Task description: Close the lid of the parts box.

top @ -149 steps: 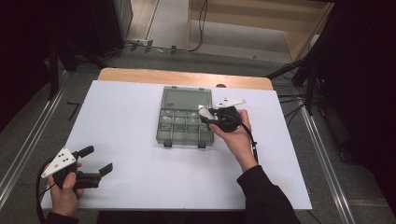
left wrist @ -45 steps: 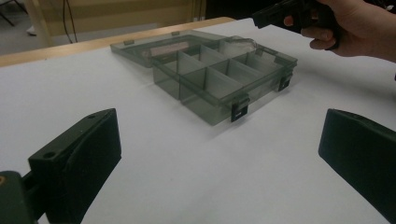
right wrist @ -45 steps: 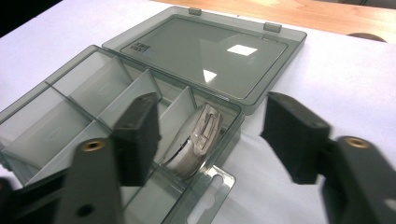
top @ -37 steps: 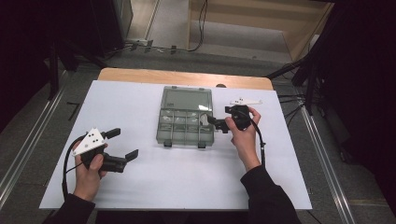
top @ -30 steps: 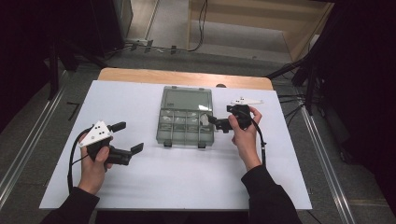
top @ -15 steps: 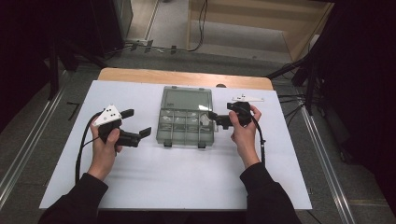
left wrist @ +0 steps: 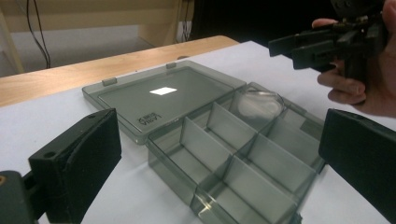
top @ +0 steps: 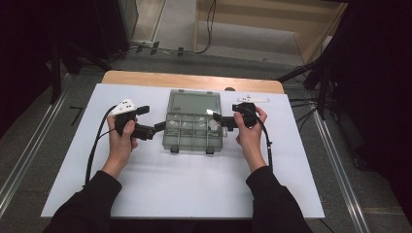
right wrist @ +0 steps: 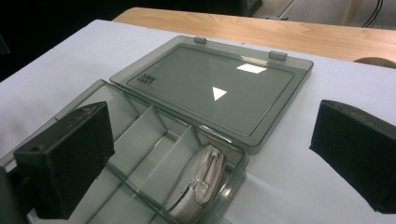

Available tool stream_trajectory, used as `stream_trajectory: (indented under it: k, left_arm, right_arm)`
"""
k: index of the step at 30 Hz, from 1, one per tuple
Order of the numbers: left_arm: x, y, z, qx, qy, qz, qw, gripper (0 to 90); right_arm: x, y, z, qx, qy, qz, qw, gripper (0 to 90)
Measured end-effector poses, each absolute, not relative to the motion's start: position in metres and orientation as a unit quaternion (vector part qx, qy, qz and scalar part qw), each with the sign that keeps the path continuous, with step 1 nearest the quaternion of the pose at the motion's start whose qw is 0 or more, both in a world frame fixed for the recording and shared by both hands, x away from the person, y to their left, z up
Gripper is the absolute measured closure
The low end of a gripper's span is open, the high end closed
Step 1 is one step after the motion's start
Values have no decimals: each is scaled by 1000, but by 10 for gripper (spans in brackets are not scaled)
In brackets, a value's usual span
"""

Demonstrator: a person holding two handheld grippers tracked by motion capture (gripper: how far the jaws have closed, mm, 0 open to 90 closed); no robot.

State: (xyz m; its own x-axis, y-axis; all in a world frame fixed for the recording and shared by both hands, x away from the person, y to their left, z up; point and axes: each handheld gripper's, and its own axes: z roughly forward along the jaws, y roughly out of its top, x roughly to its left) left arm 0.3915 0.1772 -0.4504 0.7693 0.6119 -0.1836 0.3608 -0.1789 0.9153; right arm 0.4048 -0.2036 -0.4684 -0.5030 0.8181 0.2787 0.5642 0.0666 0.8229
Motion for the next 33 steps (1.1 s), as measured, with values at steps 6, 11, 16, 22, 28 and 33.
stream_trajectory:
  k: [6, 11, 16, 22, 28, 33]
  left_arm:
    - [406, 176, -452, 757, 335, 111, 550, 0]
    - [422, 173, -455, 763, 341, 99, 540, 0]
    - [438, 170, -456, 759, 359, 92, 535, 120]
    - [454, 162, -462, 757, 376, 72, 529, 134]
    - [468, 156, -472, 762, 386, 41, 519, 139]
    - [479, 154, -480, 755, 422, 39, 501, 167]
  right_arm:
    - [411, -198, -466, 478, 724, 481, 128, 0]
    - [420, -197, -465, 478, 722, 485, 120, 0]
    - [430, -197, -469, 484, 720, 486, 108, 0]
    - [441, -196, -476, 491, 721, 480, 94, 0]
    - [450, -197, -480, 498, 720, 477, 74, 0]
    - [458, -198, -484, 506, 725, 464, 56, 0]
